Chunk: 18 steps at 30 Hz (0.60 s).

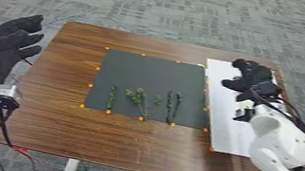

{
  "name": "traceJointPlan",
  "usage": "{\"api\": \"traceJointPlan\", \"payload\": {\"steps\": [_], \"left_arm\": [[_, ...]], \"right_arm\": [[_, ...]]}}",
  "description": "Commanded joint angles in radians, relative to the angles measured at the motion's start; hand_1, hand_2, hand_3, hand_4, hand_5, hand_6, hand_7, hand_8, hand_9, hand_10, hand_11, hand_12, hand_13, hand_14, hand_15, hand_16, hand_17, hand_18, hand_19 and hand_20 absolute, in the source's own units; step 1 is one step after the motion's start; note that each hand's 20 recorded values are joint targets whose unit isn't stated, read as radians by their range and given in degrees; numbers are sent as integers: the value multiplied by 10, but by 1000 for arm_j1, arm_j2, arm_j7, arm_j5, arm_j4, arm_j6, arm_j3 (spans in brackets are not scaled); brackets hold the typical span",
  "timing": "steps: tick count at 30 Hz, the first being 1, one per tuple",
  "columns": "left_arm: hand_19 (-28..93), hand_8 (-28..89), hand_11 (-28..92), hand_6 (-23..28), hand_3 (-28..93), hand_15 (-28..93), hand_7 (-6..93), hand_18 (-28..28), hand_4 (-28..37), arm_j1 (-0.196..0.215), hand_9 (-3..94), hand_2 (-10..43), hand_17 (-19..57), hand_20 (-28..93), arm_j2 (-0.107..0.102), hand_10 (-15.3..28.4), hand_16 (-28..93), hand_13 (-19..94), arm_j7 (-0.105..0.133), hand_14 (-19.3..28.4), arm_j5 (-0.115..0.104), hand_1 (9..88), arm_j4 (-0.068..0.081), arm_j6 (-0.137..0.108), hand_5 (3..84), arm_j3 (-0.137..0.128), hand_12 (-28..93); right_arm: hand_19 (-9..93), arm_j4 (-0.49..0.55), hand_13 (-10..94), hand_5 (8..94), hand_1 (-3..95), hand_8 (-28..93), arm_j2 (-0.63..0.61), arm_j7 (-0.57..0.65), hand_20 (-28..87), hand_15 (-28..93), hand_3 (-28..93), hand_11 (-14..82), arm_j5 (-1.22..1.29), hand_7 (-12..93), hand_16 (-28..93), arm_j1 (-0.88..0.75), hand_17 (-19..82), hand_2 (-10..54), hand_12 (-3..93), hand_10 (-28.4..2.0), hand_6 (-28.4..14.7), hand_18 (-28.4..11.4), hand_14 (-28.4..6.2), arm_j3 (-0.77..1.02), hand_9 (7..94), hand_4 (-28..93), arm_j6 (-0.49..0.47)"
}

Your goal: Arrange flowers

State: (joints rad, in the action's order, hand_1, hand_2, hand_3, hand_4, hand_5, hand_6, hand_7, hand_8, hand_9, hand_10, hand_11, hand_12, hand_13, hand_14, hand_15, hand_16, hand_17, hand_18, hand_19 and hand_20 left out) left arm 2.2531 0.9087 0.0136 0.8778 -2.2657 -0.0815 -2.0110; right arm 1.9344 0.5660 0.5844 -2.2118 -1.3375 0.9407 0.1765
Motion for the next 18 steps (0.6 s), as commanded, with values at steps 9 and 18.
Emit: {"api": "traceJointPlan", "payload": {"steps": [9, 18], "left_arm": [[388, -96, 198, 24, 712, 378, 199, 176, -271, 1, 146, -29, -116, 82, 6, 94, -47, 54, -2, 122, -2, 257, -6, 4, 231, -10, 187], [387, -95, 197, 23, 710, 376, 198, 176, -269, 7, 146, -27, -116, 81, 9, 94, -47, 54, -1, 123, -1, 257, -11, 2, 230, -17, 187]], "right_arm": [[841, -109, 570, 436, 260, -109, -7, 39, 558, 744, 799, 209, 9, 255, 277, -63, 281, -95, 214, -125, -57, -224, -90, -35, 525, -283, -47], [845, -185, 557, 434, 257, -105, -21, 100, 558, 741, 784, 198, -21, 242, 286, 5, 283, -95, 210, -132, -69, -224, -91, -124, 500, -283, -26]]}}
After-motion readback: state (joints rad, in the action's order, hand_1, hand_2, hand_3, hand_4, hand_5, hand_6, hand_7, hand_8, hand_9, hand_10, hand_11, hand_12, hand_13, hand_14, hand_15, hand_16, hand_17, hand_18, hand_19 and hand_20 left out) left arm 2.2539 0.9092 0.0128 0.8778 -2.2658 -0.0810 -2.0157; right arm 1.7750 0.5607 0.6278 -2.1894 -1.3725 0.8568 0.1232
